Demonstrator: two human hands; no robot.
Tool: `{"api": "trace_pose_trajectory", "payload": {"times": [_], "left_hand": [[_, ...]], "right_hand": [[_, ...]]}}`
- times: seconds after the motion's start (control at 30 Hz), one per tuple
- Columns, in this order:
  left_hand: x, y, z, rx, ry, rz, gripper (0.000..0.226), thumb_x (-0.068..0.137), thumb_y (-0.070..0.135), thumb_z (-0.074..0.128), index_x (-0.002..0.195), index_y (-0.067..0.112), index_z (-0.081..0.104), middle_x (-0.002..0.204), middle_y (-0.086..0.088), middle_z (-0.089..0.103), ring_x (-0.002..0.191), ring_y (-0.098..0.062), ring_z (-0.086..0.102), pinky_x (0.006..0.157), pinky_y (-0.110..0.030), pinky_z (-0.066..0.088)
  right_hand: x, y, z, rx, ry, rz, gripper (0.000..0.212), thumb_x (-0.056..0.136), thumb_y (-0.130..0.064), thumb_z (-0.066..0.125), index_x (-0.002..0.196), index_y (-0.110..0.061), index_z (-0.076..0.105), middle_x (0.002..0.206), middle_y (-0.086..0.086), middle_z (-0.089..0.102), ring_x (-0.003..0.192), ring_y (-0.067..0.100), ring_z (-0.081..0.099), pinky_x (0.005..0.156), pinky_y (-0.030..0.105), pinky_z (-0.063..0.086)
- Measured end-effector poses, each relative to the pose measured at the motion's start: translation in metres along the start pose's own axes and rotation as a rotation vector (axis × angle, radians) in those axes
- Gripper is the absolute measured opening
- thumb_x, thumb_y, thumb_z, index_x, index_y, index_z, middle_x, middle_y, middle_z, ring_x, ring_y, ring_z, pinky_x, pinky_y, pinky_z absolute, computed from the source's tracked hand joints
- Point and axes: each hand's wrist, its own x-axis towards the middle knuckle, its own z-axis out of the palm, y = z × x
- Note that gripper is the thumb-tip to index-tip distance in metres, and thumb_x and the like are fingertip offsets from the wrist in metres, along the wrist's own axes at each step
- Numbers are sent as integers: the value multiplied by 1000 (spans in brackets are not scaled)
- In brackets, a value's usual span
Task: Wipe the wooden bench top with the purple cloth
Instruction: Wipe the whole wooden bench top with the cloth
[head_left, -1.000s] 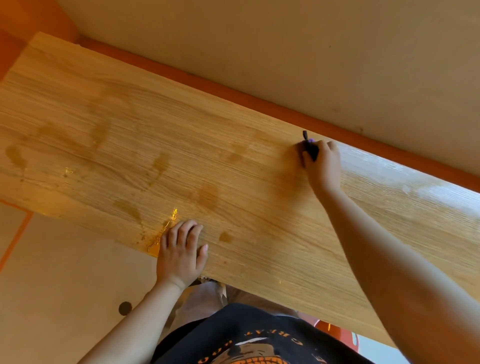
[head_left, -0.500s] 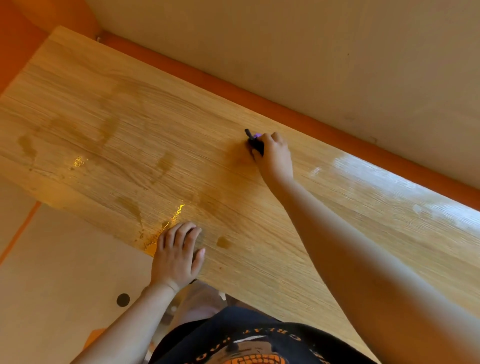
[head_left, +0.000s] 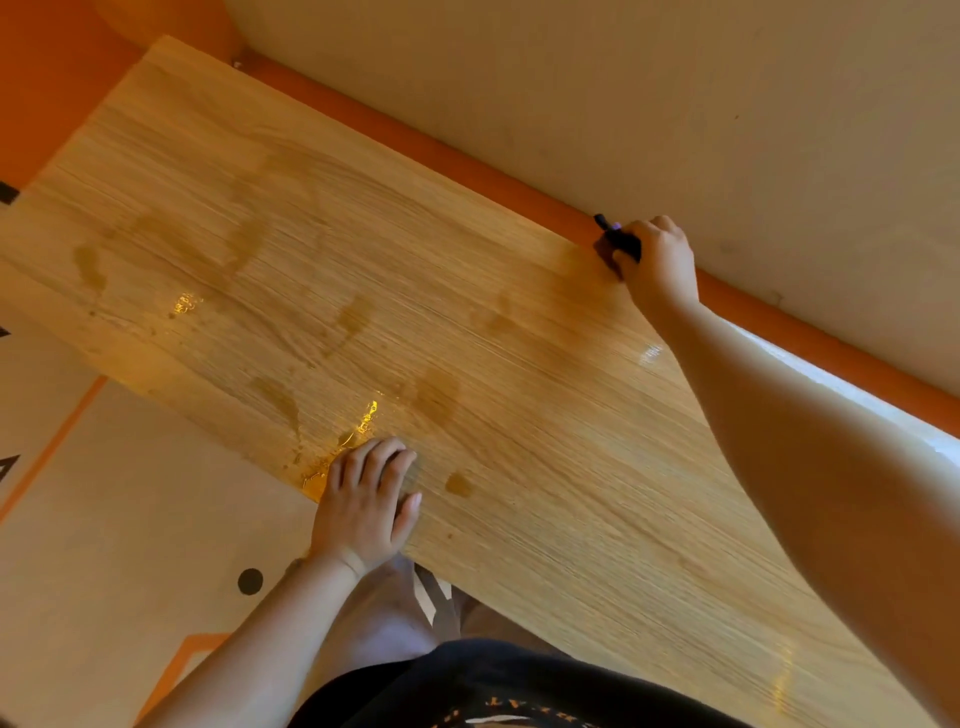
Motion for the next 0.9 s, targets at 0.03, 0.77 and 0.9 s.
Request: {"api": "trace_pose_trajectory", "payload": {"times": [0.03,0.77,0.9], "left_hand": [[0,0,0,-1,5,2,45,92,42,38,123,12,47,127,-9,48,115,-32,46,89,-44,36],[6,0,-10,-57,-70,6,42,89,41,43,119,13,52,122,-10,58,114,-28,45,89,-43,34],[4,-2,-12,-82,-83,10,44,90,40,41,117,11,60,122,-10,59,114,-28,45,90,-42,34]], "right_hand": [[0,-4,3,2,9,-19,25,90,-12,58,114,-4,61,112,15,56,103,31,51,86,39,46],[-189,-84,31,161,-383,-346,26,85,-25,67,110,-17,66,102,1,64,94,14,57,85,31,50],[-135,-75,29,108,-183,-171,26,85,-20,67,110,-12,67,103,7,63,93,21,59,83,35,50]]}}
